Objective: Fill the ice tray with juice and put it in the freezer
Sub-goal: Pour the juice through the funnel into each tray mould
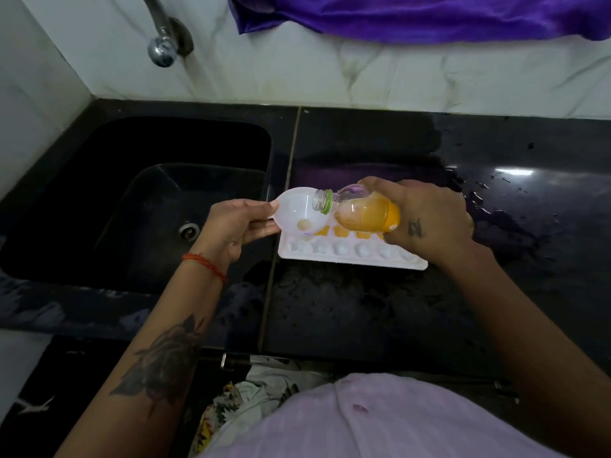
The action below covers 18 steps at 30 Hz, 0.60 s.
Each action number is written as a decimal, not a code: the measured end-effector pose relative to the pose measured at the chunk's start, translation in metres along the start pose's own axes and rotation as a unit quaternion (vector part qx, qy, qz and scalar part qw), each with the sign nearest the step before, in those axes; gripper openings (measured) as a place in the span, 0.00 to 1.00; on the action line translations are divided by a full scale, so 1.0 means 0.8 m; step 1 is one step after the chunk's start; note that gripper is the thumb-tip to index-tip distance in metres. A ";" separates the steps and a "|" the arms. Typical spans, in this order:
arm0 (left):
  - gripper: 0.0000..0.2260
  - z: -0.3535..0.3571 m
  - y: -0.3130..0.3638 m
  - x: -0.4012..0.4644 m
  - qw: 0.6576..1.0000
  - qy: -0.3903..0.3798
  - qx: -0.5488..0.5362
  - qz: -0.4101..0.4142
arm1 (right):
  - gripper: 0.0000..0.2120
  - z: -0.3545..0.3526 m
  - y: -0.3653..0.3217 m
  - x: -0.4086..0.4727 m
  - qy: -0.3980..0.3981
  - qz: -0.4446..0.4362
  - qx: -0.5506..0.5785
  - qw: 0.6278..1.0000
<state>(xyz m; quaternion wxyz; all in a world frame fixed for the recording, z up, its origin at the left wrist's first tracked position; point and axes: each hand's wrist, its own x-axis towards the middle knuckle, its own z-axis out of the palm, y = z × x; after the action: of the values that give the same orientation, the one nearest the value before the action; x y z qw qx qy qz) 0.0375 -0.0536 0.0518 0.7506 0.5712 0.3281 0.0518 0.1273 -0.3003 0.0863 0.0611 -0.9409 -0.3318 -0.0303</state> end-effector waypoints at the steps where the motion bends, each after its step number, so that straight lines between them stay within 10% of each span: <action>1: 0.05 -0.003 -0.002 -0.001 1.000 0.001 0.000 -0.002 | 0.36 0.002 -0.003 0.001 0.000 -0.002 0.001 1.000; 18: 0.04 -0.014 -0.015 0.004 1.000 0.017 0.010 -0.021 | 0.35 0.016 -0.021 0.007 0.013 -0.028 -0.084 0.996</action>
<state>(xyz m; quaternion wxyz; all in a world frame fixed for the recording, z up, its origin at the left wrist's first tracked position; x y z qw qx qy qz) 0.0301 -0.0468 0.0380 0.7400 0.5707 0.3532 0.0430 0.1213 -0.2824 0.0759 -0.0147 -0.9326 -0.3532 -0.0725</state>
